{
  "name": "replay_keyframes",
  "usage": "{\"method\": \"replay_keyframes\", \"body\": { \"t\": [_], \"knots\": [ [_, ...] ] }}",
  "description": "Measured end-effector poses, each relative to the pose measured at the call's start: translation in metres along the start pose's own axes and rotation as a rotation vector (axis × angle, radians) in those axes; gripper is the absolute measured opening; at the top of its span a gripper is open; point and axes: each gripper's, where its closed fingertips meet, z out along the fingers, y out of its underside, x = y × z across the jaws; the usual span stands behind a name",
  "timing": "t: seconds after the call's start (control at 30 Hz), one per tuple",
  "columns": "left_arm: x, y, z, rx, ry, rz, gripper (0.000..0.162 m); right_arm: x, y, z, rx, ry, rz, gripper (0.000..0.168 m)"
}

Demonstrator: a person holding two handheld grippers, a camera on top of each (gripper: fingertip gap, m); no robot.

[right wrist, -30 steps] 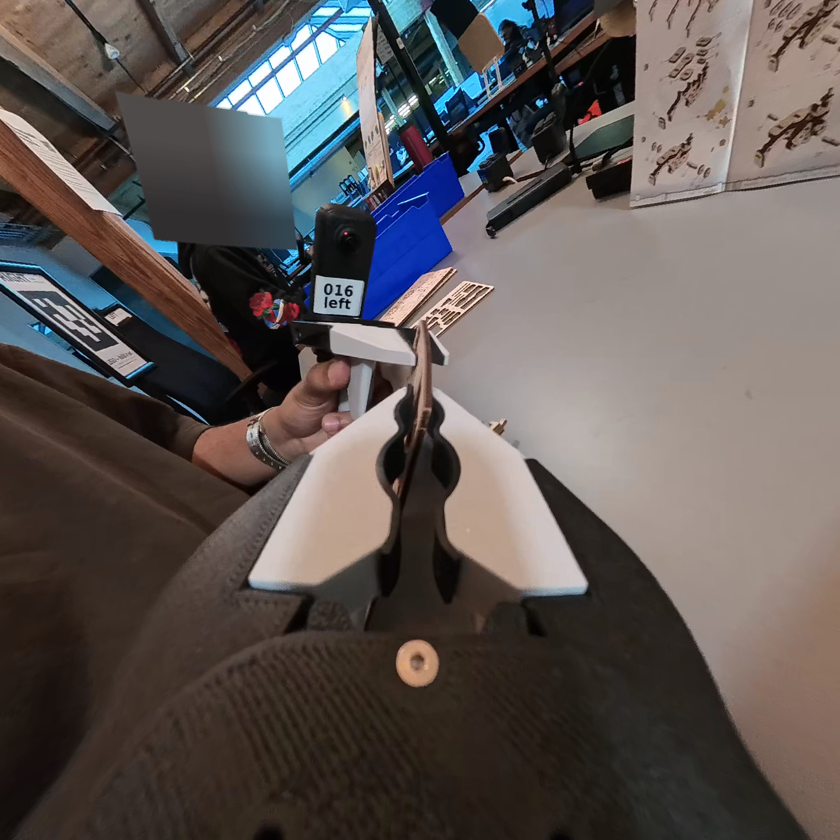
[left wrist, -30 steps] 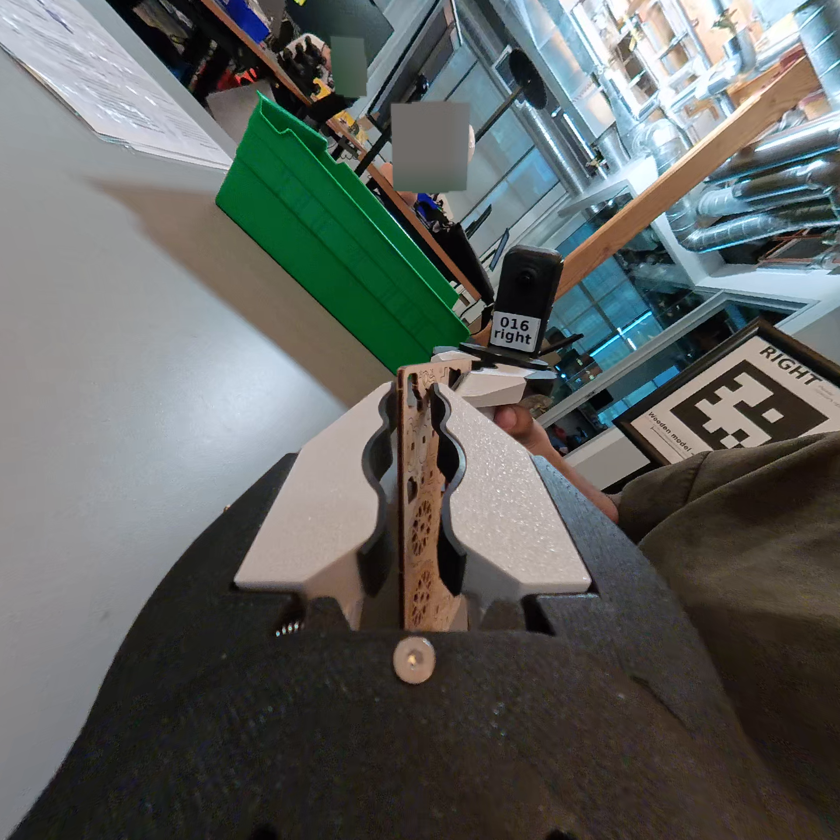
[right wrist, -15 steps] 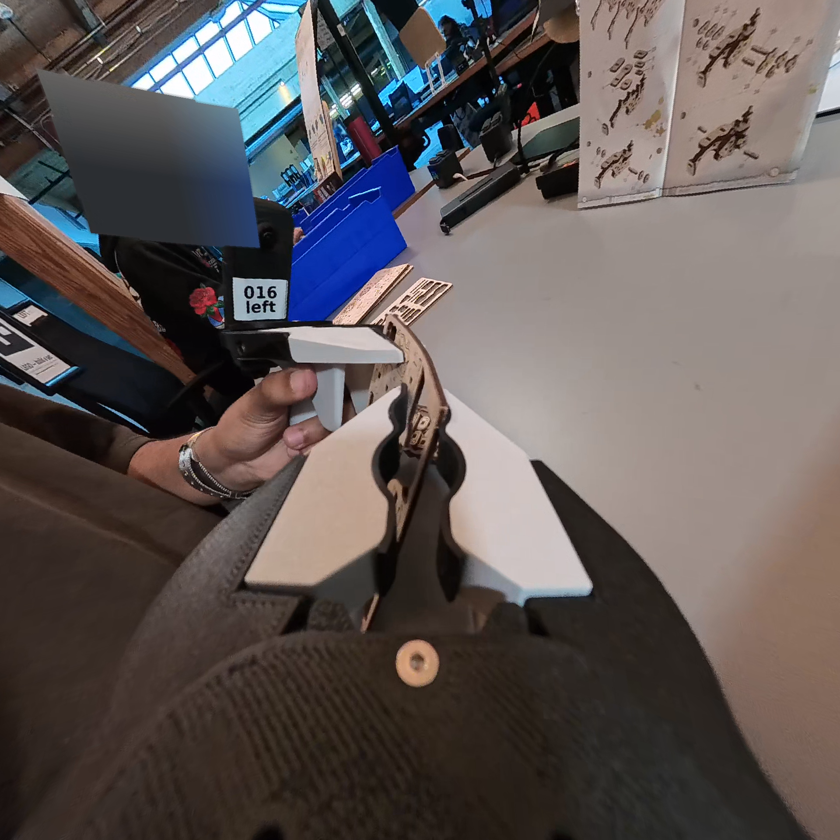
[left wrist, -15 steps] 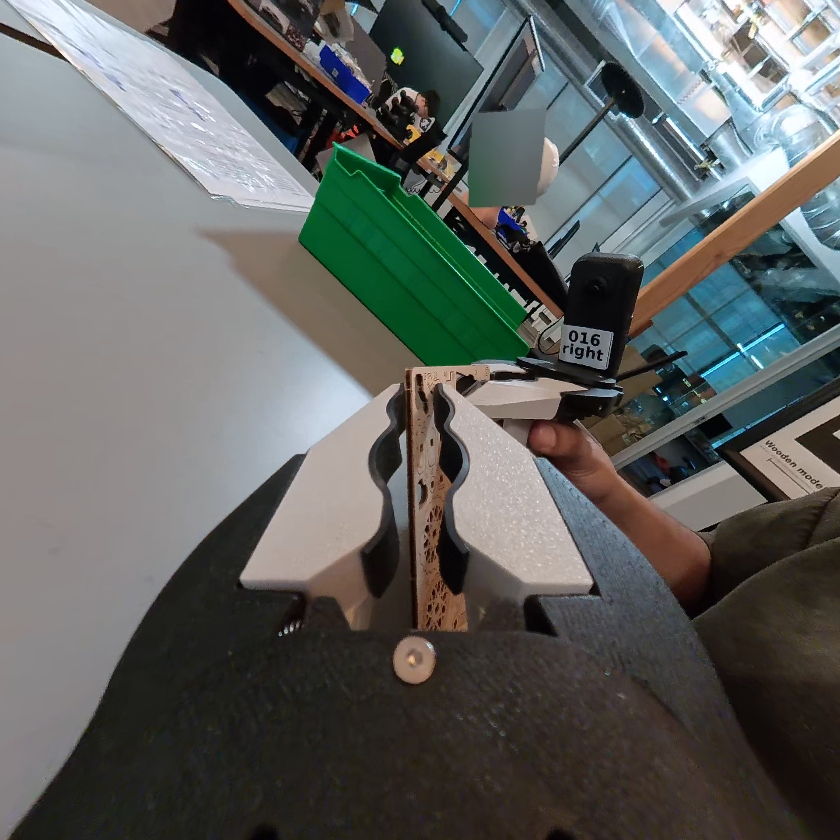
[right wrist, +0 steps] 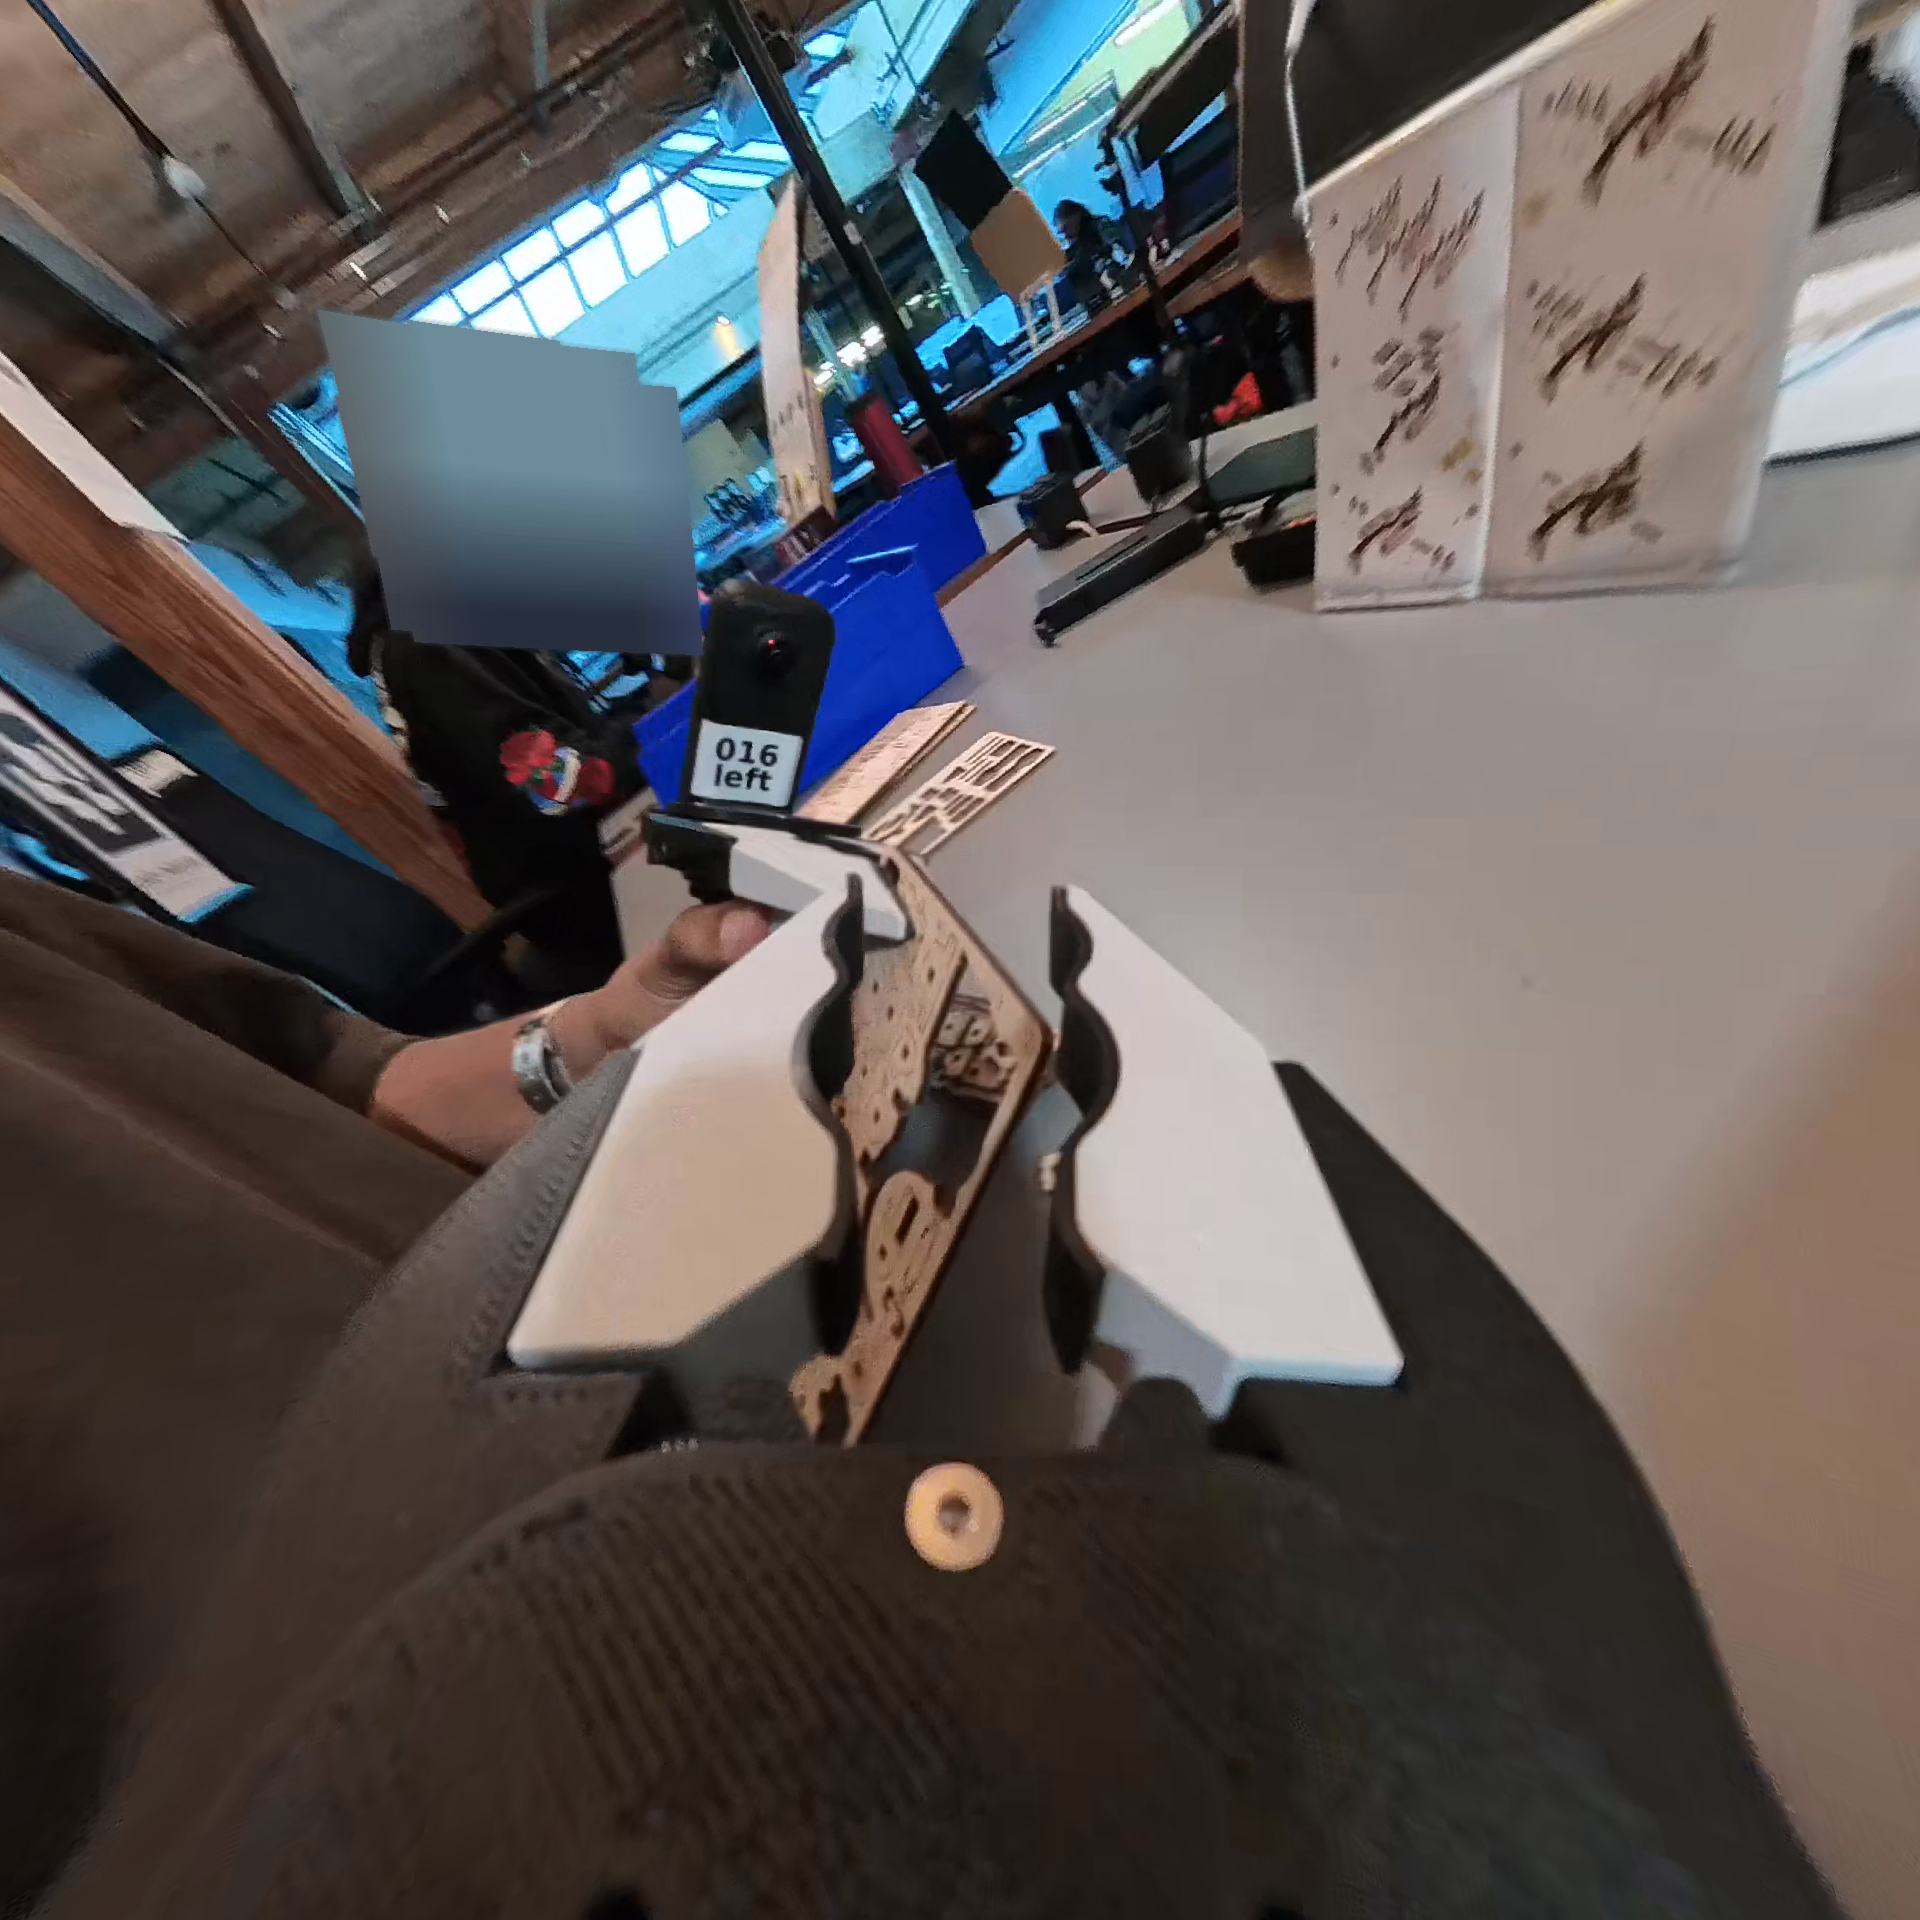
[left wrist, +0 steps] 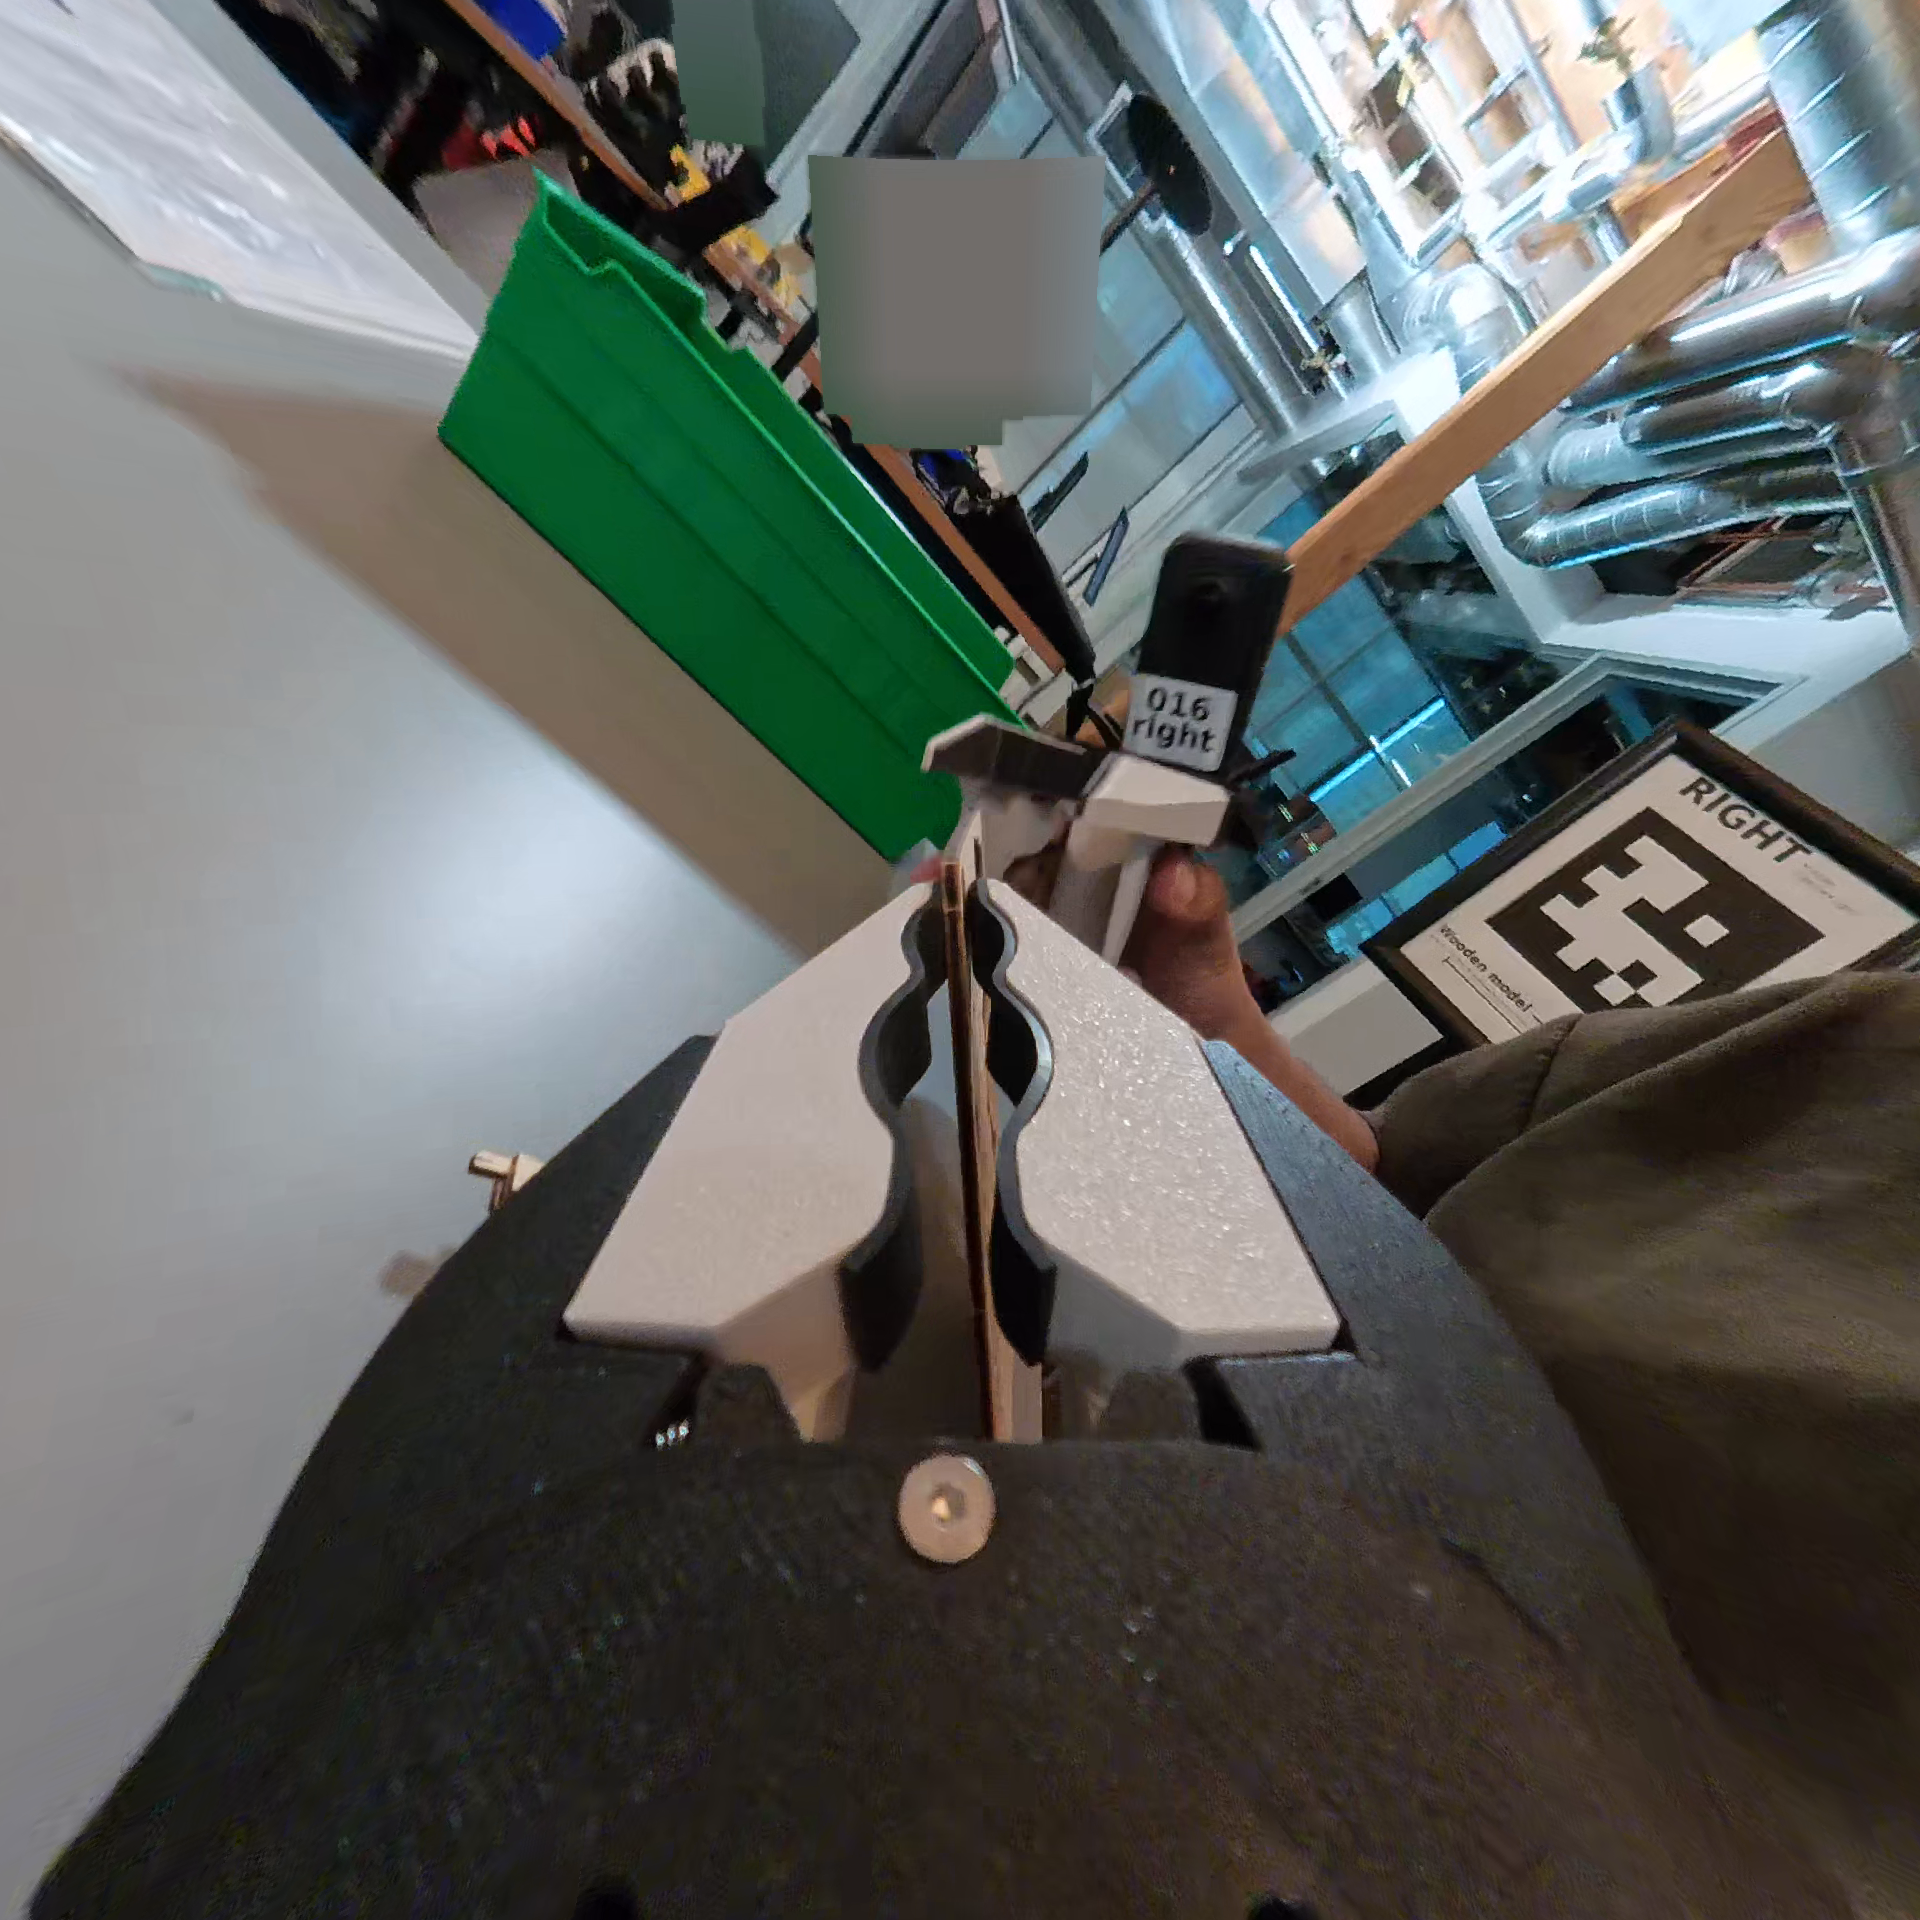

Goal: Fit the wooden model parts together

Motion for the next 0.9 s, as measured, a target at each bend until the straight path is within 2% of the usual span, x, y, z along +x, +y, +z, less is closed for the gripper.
{"method": "replay_keyframes", "body": {
  "t": [0.03,0.13,0.27,0.37,0.47,0.67,0.77,0.87,0.9],
  "knots": [
    [-0.001,0.002,0.000,-0.018,0.012,-0.012,0.001,0.000,-0.004,-0.002,-0.001,0.021,-0.037,0.036],
    [0.006,0.005,0.005,-0.068,0.071,-0.013,0.001,-0.009,-0.015,-0.001,-0.071,0.024,-0.125,0.039],
    [0.016,0.017,0.014,-0.124,0.093,0.035,0.001,-0.014,0.009,0.008,-0.396,-0.009,-0.203,0.043],
    [0.019,0.020,0.017,-0.131,0.091,0.030,0.001,-0.019,0.015,0.013,-0.510,-0.062,-0.229,0.022],
    [0.018,0.019,0.015,-0.126,0.076,0.037,0.001,-0.019,0.023,0.012,-0.630,-0.085,-0.224,0.022],
    [0.016,0.019,0.010,-0.120,0.078,0.013,0.001,-0.019,0.028,0.012,-0.648,-0.139,-0.146,0.002],
    [0.015,0.023,0.012,-0.131,0.068,0.005,0.002,-0.015,0.031,0.010,-0.652,-0.154,-0.095,0.002],
    [0.011,0.030,0.012,-0.167,0.067,-0.014,0.016,-0.007,0.029,0.008,-0.636,-0.126,-0.093,0.002],
    [0.009,0.033,0.012,-0.185,0.064,-0.018,0.013,-0.006,0.028,0.006,-0.627,-0.123,-0.086,0.002]
  ]
}}
